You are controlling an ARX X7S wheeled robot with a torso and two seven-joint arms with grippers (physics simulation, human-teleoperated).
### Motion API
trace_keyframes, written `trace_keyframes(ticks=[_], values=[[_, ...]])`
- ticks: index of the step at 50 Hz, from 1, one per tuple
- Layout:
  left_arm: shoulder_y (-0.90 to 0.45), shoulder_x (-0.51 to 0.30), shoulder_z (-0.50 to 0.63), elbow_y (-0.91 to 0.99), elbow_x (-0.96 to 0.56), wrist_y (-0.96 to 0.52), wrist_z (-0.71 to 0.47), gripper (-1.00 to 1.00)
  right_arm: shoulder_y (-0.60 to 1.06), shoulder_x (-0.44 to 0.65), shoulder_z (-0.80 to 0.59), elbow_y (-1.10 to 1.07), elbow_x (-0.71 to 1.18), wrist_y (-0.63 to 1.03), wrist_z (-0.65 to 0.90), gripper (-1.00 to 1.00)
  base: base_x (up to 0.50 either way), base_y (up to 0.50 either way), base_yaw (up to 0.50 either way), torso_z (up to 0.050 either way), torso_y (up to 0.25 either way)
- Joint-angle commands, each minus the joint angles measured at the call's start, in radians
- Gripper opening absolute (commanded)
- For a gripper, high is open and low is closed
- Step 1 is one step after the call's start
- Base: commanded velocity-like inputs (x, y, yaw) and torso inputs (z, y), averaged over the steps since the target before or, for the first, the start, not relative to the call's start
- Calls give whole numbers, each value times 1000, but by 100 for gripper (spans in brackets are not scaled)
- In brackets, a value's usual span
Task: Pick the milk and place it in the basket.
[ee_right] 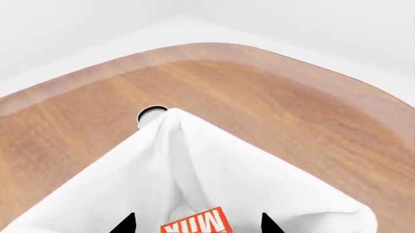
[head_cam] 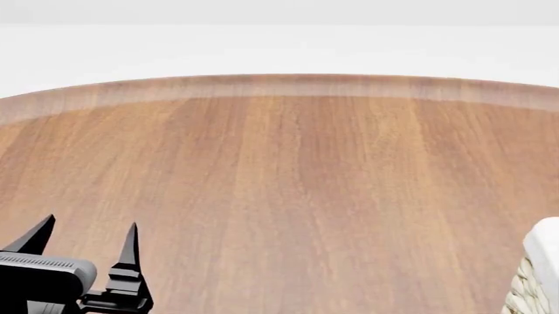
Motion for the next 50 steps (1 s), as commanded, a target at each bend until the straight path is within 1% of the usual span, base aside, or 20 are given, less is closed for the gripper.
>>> trace_keyframes(ticks=[1, 13, 16, 17, 19, 20, 21, 23, 25, 27, 28, 31, 34, 38, 41, 50], values=[[1, 18, -21, -4, 17, 2, 21, 100, 6, -15, 21, -21, -13, -30, -45, 100, 0, 0, 0, 0, 0], [1, 14, -23, 1, 8, 1, 18, 100, 25, -15, -5, -36, -12, -27, -43, 100, 0, 0, 0, 0, 0], [2, 16, -20, -4, 10, 6, 19, 100, 39, -24, -69, -62, -17, -57, -139, 100, 0, 0, 0, 0, 0], [1, 17, -18, -7, 12, 7, 19, 100, 41, -27, -121, -89, -51, -106, -219, 100, 0, 0, 0, 0, 0], [-1, 18, -17, -10, 11, 7, 19, 100, 49, -42, -171, -107, -68, -126, -262, 100, 0, 0, 0, 0, 0], [-1, 19, -14, -9, 12, 7, 19, 100, 44, -63, -231, -158, -107, -180, -326, 100, 0, 0, 0, 0, 0], [0, 19, -14, -9, 11, 7, 19, 100, 44, -68, -241, -165, -109, -186, -336, 100, 0, 0, 0, 0, 0], [0, 19, -13, -10, 11, 8, 18, 100, 31, -92, -310, -220, -147, -226, -384, 100, 0, 0, 0, 0, 0], [-3, 21, -13, -13, 11, 8, 17, 100, 16, -126, -412, -254, -212, -243, -389, 100, 0, 0, 0, 0, 0], [-4, 22, -12, -16, 10, 10, 17, 100, -4, -145, -445, -280, -258, -282, -393, 100, 0, 0, 0, 0, 0], [-5, 23, -12, -17, 10, 11, 17, 100, -23, -159, -497, -312, -324, -311, -374, 100, 0, 0, 0, 0, 0], [-5, 24, -9, -19, 11, 12, 16, 100, -52, -188, -548, -344, -375, -358, -377, 100, 0, 0, 0, 0, 0], [-4, 23, -6, -13, 11, 10, 14, 100, -90, -222, -682, -368, -512, -414, -359, 100, 0, 0, 0, 0, 0], [-3, 21, -6, -8, 10, 8, 12, 100, -92, -231, -814, -392, -640, -401, -310, 100, 0, 0, 0, 0, 0], [-4, 20, -7, -5, 7, 6, 11, 100, -86, -231, -843, -413, -677, -386, -282, 100, 0, 0, 0, 0, 0], [-5, 18, -3, 7, 6, 0, 5, 100, -99, -226, -827, -429, -657, -395, -288, 100, 0, 0, 0, 0, 0]])
